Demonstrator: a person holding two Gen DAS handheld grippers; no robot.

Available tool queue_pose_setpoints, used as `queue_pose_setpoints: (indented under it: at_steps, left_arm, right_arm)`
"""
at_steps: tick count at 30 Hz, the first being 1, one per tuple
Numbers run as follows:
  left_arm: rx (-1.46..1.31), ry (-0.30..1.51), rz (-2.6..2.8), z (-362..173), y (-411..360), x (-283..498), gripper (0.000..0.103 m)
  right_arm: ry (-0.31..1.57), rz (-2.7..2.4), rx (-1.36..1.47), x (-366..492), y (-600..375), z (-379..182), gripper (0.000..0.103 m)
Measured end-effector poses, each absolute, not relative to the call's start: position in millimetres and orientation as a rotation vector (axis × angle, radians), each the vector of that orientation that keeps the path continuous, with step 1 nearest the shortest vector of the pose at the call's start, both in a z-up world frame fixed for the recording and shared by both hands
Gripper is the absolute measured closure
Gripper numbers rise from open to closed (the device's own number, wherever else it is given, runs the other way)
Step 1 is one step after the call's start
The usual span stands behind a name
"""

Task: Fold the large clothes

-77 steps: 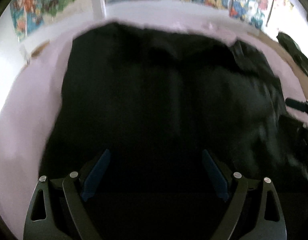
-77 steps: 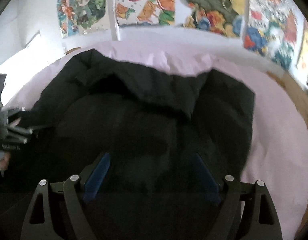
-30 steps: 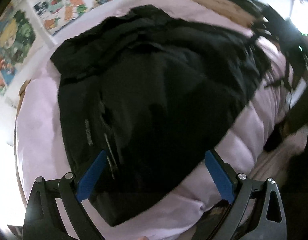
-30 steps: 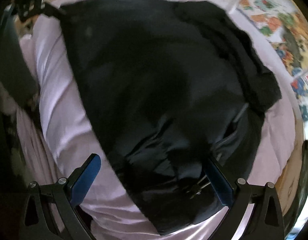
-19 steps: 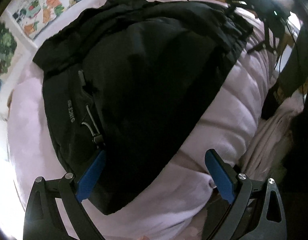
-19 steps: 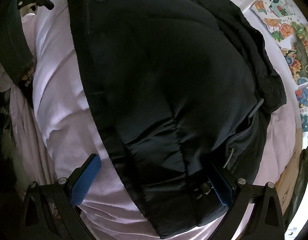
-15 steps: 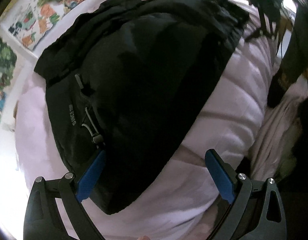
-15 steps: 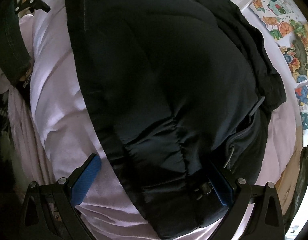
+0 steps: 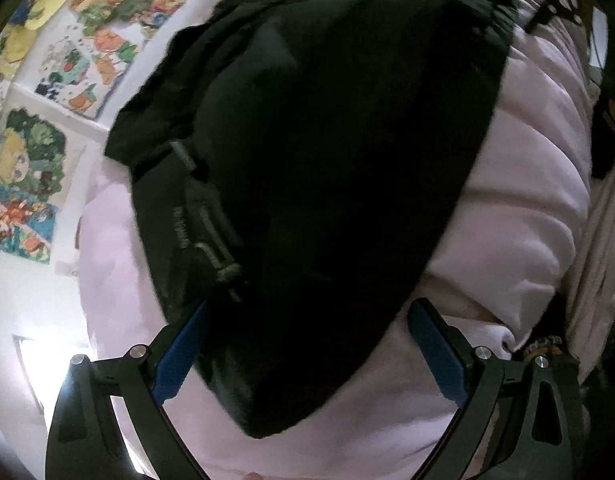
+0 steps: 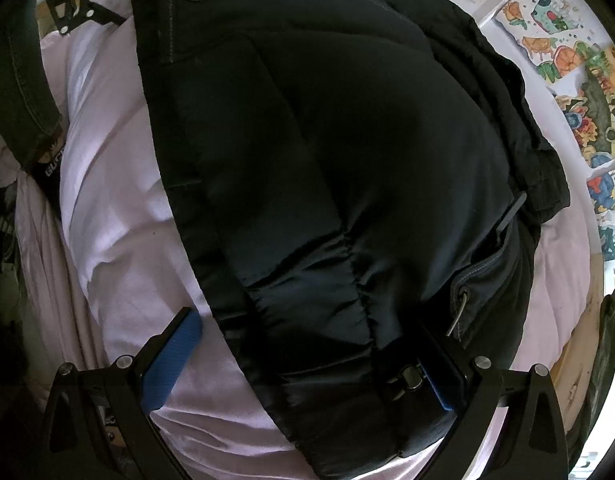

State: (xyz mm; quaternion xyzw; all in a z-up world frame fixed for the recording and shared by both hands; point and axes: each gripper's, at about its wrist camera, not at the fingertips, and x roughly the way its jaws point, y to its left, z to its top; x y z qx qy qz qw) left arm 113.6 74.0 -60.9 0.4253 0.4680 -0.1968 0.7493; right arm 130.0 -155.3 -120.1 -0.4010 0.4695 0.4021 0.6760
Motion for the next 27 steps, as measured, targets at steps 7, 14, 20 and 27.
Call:
queue_pose_setpoints:
  at_steps: [7,14,20,27]
  left_arm:
    - [0.825,1.007,-0.439,-39.0,72.5,118.7,0.037]
    - [0.743,0.968,-0.431,-17.4,65.1,114.8,0.048]
    - [0.731,0.954,-0.437,-10.8,59.6,115.0,0.066]
    - [0.716,0.974,-0.444,-12.3,62.6,117.7,0.067]
  right_arm:
    - [0.984,0.9,-0.955,113.6,-153.3,-121.0,0.0]
    - [0.852,0.868,-1.066,95.7,-154.9,-121.6,0.0]
    - [0.732,0.817,-1.205,84.7,-161.1,-122.0,0.0]
    - [0.738,0.783,-1.237,88.9,-172.7,-129.5,0.002]
